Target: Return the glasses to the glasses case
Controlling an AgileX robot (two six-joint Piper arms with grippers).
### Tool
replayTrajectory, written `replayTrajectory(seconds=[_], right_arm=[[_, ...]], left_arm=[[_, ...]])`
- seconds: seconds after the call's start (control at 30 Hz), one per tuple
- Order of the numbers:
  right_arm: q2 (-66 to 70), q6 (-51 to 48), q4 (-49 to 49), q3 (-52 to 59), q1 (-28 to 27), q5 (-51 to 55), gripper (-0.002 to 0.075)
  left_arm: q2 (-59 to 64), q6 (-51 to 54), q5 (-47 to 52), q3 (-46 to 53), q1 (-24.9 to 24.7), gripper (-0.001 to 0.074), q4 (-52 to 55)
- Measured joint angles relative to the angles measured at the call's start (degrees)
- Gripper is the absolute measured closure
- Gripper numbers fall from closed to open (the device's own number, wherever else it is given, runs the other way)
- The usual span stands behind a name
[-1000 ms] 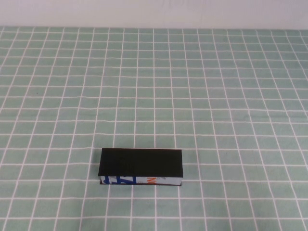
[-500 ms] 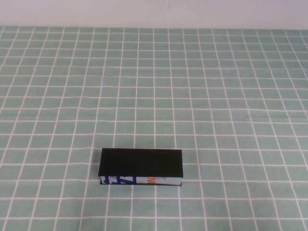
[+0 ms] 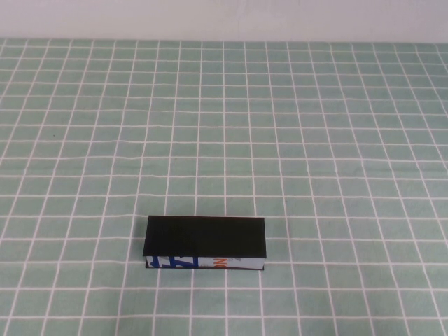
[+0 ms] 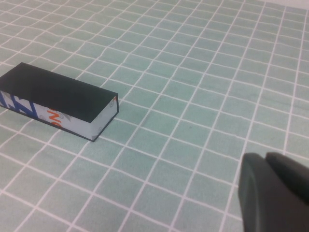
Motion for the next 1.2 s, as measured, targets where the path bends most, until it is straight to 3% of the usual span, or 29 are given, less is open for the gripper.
replayTrajectory(seconds=[0.17, 0.47, 0.6, 0.93, 1.2], right_arm=[[-0.8, 0.0, 0.0, 0.0, -2.1, 0.0, 0.0737], [-7.2, 0.0, -0.2, 0.0, -22.0, -0.1, 0.0737], [-7.4, 0.1, 0.9, 0.2, -27.5, -0.2, 0.0737], [-7.4, 0.1, 3.9, 16.3, -29.2, -15.7, 0.0737], [-7.4, 0.1, 7.3, 18.3, -29.2, -12.4, 0.0737]], left_arm=[[0.0, 0.0, 0.0, 0.0, 0.0, 0.0737, 0.0], [0.0, -0.1, 0.0, 0.0, 0.0, 0.0737, 0.0], [0.0, -0.1, 0.0, 0.0, 0.0, 0.0737, 0.0], [0.0, -0.1, 0.0, 0.0, 0.0, 0.0737, 0.0], [0.0, -0.1, 0.0, 0.0, 0.0, 0.0737, 0.0]])
